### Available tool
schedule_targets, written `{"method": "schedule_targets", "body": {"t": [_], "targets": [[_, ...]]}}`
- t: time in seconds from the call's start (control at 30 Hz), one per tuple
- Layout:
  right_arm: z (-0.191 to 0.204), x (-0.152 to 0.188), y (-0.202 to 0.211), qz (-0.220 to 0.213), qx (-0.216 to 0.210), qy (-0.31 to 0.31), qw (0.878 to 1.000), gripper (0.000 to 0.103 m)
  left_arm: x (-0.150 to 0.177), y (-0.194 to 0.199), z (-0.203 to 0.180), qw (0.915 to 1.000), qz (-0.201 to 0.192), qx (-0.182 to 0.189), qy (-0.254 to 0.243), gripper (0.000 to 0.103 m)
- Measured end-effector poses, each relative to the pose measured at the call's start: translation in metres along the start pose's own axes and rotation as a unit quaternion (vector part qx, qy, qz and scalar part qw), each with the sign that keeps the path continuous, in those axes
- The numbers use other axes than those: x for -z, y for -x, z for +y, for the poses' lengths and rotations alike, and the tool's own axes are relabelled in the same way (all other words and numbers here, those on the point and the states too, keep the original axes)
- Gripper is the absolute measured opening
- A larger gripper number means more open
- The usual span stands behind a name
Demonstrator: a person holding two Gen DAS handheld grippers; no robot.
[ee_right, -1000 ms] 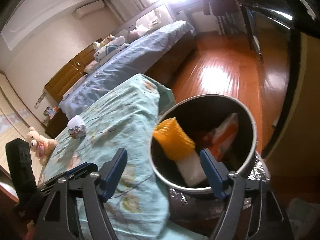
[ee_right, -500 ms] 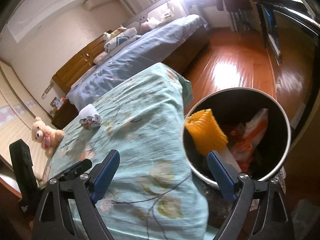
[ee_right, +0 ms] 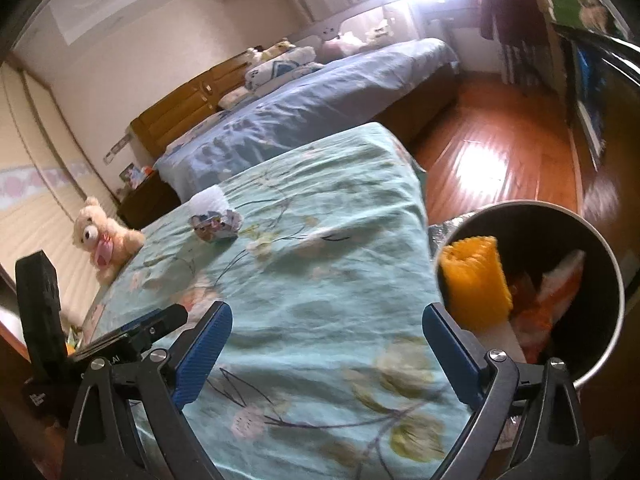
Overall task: Collect trash
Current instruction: 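Move both open tools to the white foam net and crumpled wrapper on the bedspread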
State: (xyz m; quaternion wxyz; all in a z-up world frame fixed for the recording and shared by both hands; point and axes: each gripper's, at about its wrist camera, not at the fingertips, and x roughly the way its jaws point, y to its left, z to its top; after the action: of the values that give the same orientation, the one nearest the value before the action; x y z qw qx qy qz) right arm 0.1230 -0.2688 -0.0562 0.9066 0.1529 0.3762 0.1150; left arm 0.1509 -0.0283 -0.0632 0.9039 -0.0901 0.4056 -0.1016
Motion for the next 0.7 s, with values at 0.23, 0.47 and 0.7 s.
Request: {"method": "schedule_targets", "body": {"t": [0.23, 0.47, 0.7], "targets": [[0.026, -0.007, -0.025, 0.012, -0.021, 0.027, 0.999, 0.097, -0.002, -0.001, 0.029, 0.9995, 0.002, -0.017, 0.026, 0.066], [0.052, -0.017, -0.055, 0.027, -0.045, 0.043, 0.998, 0.097, -0.006, -0.002, 0.068, 0.9974, 0.005, -0.036, 0.062, 0.066], [0.075, -0.031, -0.092, 0.055, -0.064, 0.054, 0.995, 0.097, -0.012, -0.005, 0.099, 0.9951, 0.006, -0.051, 0.085, 0.066]]}}
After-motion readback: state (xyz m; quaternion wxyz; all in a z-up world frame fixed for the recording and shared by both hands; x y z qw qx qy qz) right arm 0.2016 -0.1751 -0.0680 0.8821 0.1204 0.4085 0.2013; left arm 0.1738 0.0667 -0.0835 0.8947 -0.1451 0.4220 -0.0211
